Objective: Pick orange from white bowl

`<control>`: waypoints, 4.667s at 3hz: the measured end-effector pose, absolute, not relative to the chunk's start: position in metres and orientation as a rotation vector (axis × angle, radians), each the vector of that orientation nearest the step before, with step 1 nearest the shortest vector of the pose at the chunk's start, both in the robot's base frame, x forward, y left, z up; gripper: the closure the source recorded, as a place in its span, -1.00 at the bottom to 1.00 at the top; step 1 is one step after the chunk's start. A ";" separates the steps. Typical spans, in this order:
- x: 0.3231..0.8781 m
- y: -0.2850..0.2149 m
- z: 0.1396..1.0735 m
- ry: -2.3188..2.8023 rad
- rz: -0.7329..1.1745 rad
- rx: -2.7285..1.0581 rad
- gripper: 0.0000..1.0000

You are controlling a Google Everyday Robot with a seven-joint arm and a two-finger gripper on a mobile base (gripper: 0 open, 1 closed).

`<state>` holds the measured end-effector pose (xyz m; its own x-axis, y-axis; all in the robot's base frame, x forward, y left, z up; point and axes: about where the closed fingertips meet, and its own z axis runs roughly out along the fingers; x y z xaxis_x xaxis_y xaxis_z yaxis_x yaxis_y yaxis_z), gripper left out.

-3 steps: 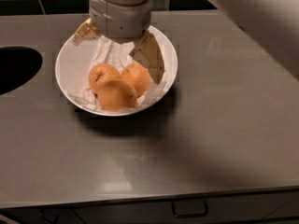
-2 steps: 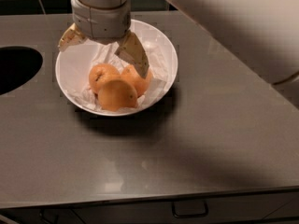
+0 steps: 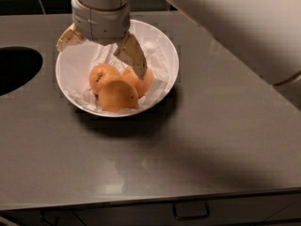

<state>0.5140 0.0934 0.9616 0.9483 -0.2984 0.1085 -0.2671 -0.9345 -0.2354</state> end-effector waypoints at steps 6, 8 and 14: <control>0.508 0.087 0.926 0.496 -0.065 -2.885 -1.00; 0.511 0.090 0.921 0.481 -0.054 -2.894 -1.00; 0.504 0.085 0.906 0.510 0.044 -2.918 -0.80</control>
Offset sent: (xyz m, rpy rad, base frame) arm -0.0195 -0.0185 -0.0200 -0.0351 0.1210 -0.0483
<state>0.5038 0.0850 0.9060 0.9408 -0.3337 -0.0597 -0.3390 -0.9252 -0.1704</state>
